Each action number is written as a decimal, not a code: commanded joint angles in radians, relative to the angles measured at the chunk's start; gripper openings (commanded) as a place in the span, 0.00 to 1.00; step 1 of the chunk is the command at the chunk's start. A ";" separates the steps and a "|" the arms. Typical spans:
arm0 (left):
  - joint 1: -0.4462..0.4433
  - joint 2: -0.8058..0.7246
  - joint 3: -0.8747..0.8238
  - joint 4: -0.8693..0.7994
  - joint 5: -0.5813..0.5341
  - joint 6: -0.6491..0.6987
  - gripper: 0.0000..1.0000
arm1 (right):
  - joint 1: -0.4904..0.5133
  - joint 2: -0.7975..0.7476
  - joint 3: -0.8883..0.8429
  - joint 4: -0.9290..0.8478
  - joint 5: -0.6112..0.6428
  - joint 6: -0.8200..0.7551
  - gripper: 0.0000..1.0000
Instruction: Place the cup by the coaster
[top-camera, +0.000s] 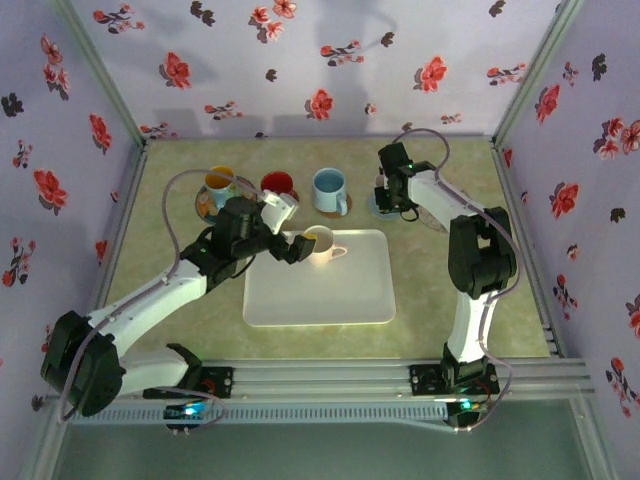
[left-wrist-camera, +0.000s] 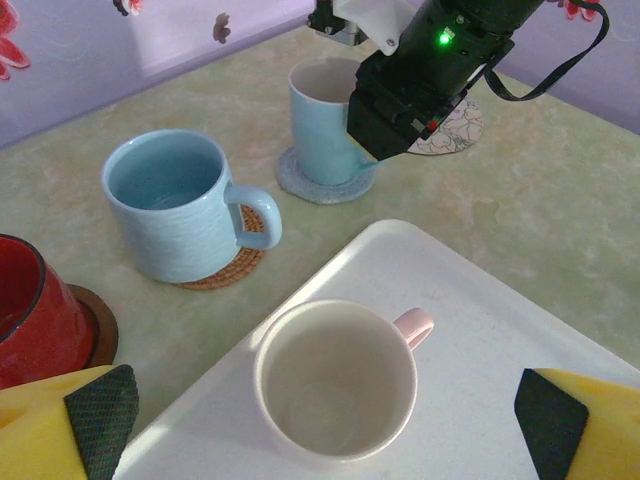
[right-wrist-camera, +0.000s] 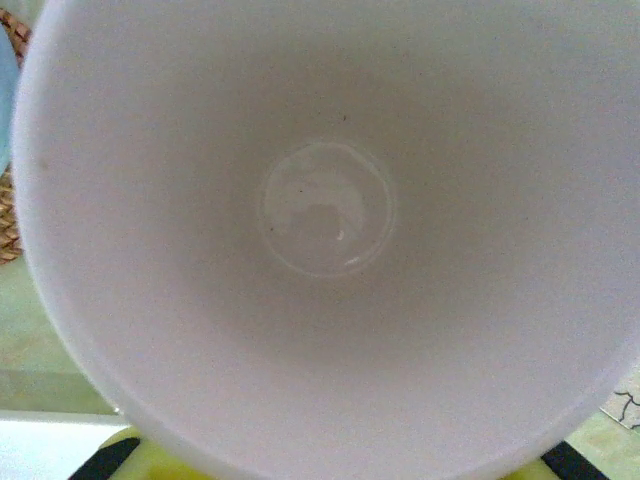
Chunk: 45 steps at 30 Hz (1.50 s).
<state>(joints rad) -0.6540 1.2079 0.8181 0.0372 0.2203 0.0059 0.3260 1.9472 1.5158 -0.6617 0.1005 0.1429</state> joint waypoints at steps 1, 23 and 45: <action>0.008 -0.026 -0.009 0.000 0.002 -0.006 1.00 | -0.007 -0.018 -0.007 0.014 0.008 0.012 0.32; 0.008 -0.087 0.066 -0.117 0.003 0.042 1.00 | -0.006 -0.252 -0.116 0.013 0.031 0.004 0.80; -0.001 -0.311 0.080 -0.342 -0.046 0.044 1.00 | 0.005 -0.557 -0.166 -0.075 -0.294 -0.187 1.00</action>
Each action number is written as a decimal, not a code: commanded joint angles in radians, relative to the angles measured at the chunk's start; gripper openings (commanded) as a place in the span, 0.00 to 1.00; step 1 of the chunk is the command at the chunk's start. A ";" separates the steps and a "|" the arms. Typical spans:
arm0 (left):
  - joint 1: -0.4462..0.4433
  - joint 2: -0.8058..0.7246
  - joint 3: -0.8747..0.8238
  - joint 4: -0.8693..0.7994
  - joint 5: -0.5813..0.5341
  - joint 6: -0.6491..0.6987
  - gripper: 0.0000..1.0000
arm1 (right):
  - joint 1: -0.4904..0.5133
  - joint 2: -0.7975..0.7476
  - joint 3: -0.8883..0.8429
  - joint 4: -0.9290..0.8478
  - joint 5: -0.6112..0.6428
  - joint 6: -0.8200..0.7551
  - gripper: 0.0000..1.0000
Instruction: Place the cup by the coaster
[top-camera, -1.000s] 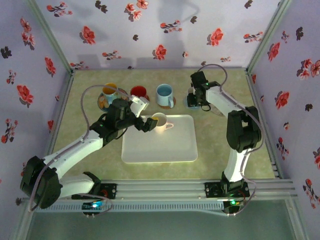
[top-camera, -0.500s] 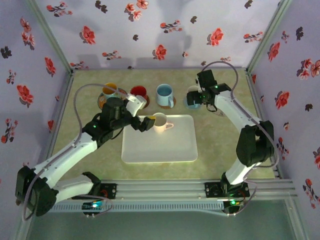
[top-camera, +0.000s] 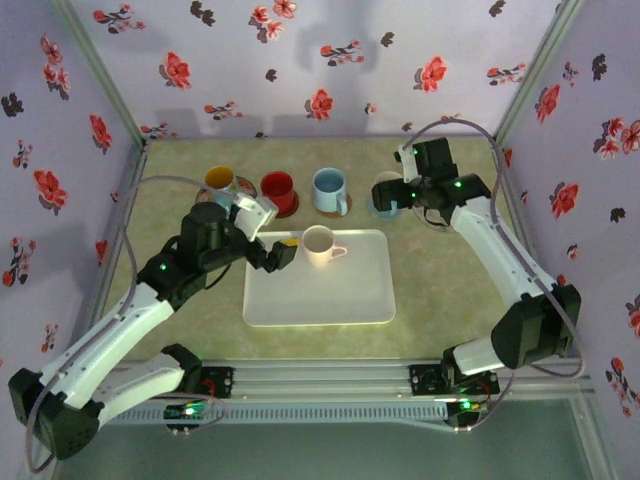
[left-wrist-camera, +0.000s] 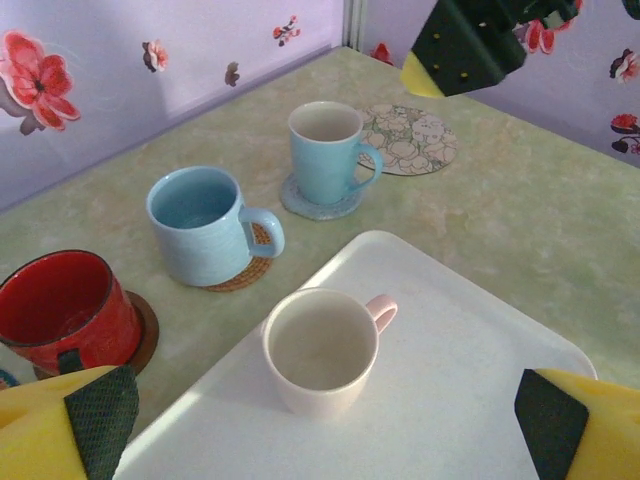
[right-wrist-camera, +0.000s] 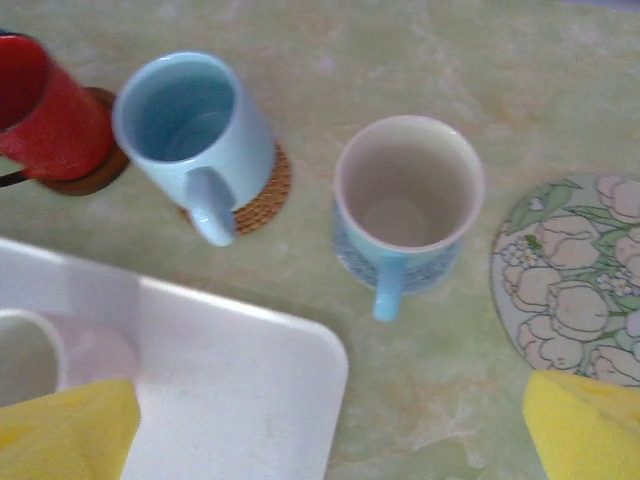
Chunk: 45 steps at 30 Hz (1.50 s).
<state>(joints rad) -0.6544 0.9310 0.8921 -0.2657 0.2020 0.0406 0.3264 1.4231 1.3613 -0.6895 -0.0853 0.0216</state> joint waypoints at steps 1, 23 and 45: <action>-0.001 -0.042 -0.002 -0.044 -0.032 0.006 1.00 | 0.009 -0.035 -0.010 -0.056 -0.114 -0.075 1.00; -0.001 -0.166 -0.116 -0.127 -0.058 -0.065 1.00 | 0.228 0.113 0.004 -0.160 -0.271 -0.242 1.00; -0.001 -0.161 -0.180 -0.093 -0.072 -0.065 1.00 | 0.249 0.340 0.052 -0.036 -0.392 -0.214 1.00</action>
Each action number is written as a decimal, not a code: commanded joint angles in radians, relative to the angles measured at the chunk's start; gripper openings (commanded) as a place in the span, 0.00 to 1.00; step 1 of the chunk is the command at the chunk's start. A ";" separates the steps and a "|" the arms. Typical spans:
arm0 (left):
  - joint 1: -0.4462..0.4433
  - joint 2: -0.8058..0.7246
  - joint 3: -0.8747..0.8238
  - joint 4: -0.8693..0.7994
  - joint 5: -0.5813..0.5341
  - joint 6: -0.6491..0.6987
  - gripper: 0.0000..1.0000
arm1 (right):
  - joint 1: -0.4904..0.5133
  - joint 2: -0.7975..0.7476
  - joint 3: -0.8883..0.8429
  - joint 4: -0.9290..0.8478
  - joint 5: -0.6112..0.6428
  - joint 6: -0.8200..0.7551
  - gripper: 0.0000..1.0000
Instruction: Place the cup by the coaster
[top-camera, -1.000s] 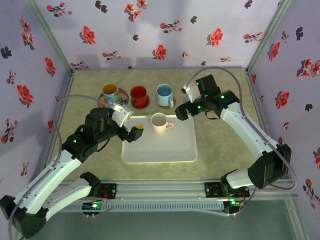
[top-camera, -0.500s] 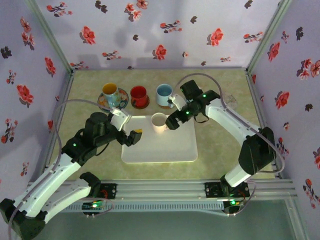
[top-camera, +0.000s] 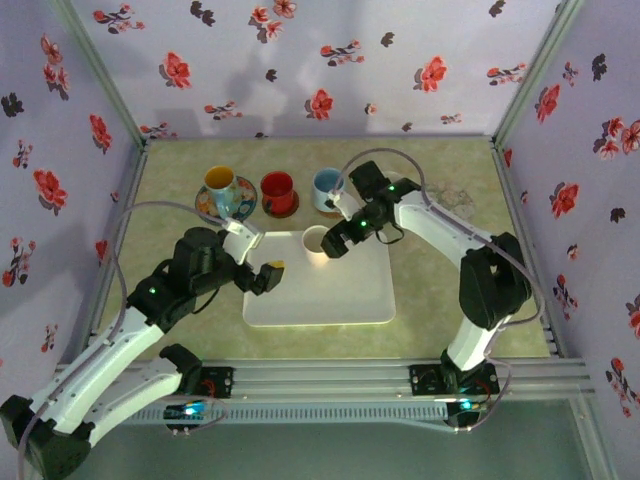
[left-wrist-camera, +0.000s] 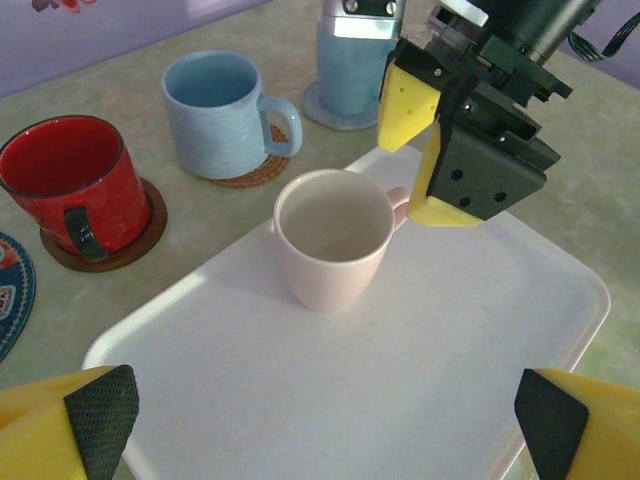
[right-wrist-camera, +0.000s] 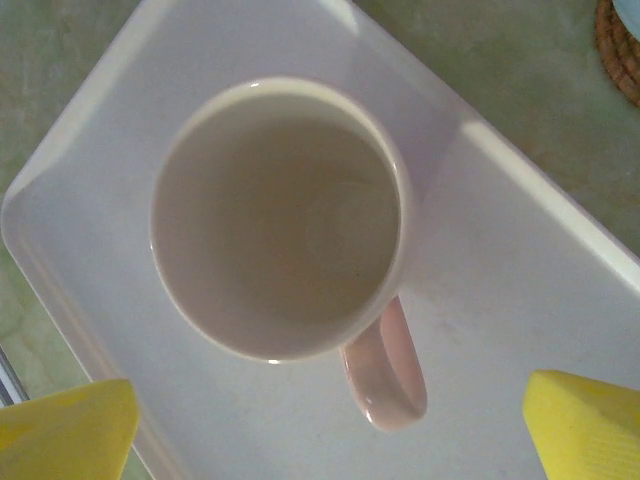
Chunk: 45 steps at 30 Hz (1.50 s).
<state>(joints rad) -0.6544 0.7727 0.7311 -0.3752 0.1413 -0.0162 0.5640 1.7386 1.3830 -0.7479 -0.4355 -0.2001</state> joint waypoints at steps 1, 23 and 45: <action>-0.001 -0.003 -0.022 0.016 -0.011 -0.008 1.00 | 0.013 0.031 0.031 0.023 -0.048 0.011 1.00; 0.006 0.029 -0.032 0.031 0.011 -0.008 1.00 | 0.064 0.035 -0.041 0.027 -0.061 0.060 1.00; 0.006 0.020 -0.028 0.031 0.013 -0.008 1.00 | 0.114 -0.054 -0.140 0.057 -0.019 0.137 1.00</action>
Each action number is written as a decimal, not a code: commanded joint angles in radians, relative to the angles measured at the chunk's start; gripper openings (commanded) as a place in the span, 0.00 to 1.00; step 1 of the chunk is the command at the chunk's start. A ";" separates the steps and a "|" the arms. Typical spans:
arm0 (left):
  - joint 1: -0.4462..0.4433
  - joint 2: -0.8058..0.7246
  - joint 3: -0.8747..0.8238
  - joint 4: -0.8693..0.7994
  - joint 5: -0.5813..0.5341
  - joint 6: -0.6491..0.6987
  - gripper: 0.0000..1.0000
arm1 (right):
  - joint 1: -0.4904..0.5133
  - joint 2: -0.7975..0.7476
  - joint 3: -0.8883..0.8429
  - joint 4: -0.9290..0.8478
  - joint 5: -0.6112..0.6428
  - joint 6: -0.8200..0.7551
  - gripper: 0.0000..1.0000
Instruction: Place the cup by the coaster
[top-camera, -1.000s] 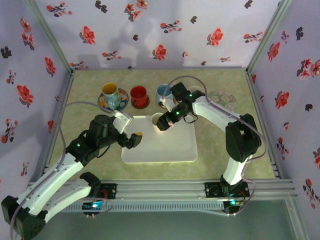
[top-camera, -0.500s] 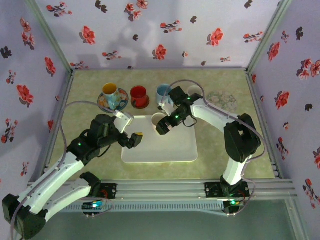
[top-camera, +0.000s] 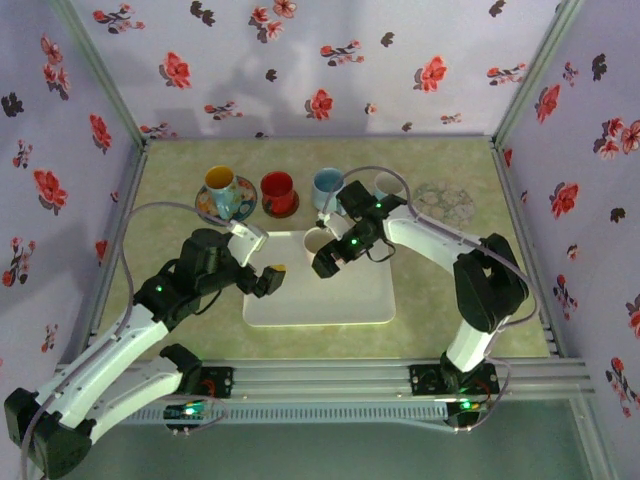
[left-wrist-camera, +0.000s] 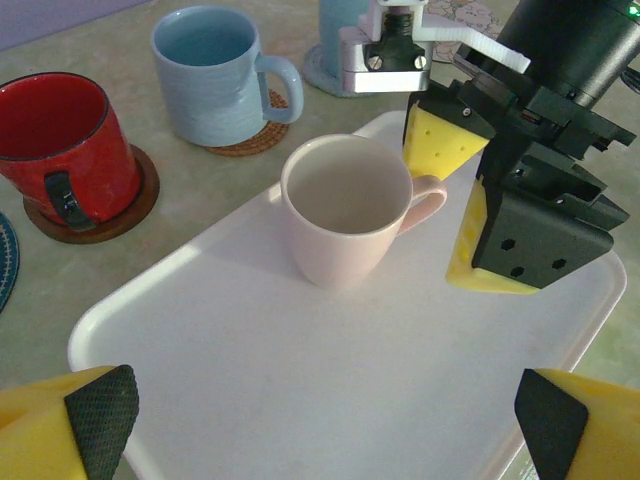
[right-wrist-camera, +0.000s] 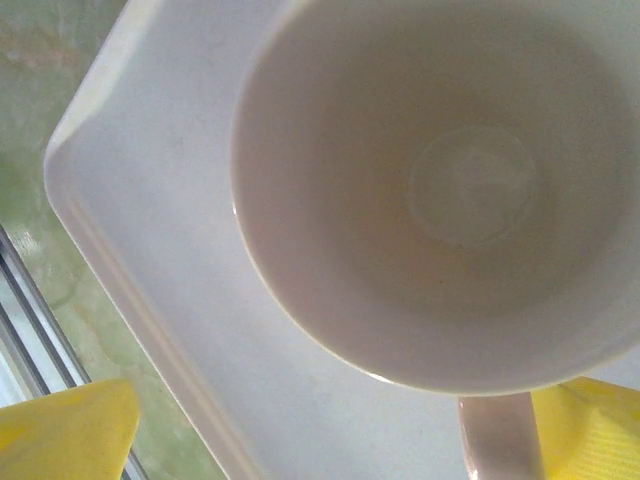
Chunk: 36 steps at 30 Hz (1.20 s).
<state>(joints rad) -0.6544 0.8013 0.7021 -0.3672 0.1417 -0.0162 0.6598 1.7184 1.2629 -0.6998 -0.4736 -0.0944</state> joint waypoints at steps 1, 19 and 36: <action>0.006 -0.009 -0.001 0.023 0.013 -0.008 1.00 | 0.021 -0.033 -0.023 0.011 0.037 0.036 1.00; 0.006 -0.033 -0.028 0.016 0.012 -0.008 1.00 | 0.042 0.014 -0.021 0.056 0.246 0.063 0.73; 0.007 -0.018 -0.027 0.022 0.010 -0.008 1.00 | 0.071 0.064 0.003 0.049 0.325 0.047 0.53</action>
<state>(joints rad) -0.6544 0.7841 0.6830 -0.3672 0.1417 -0.0166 0.7200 1.7691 1.2362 -0.6476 -0.1810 -0.0341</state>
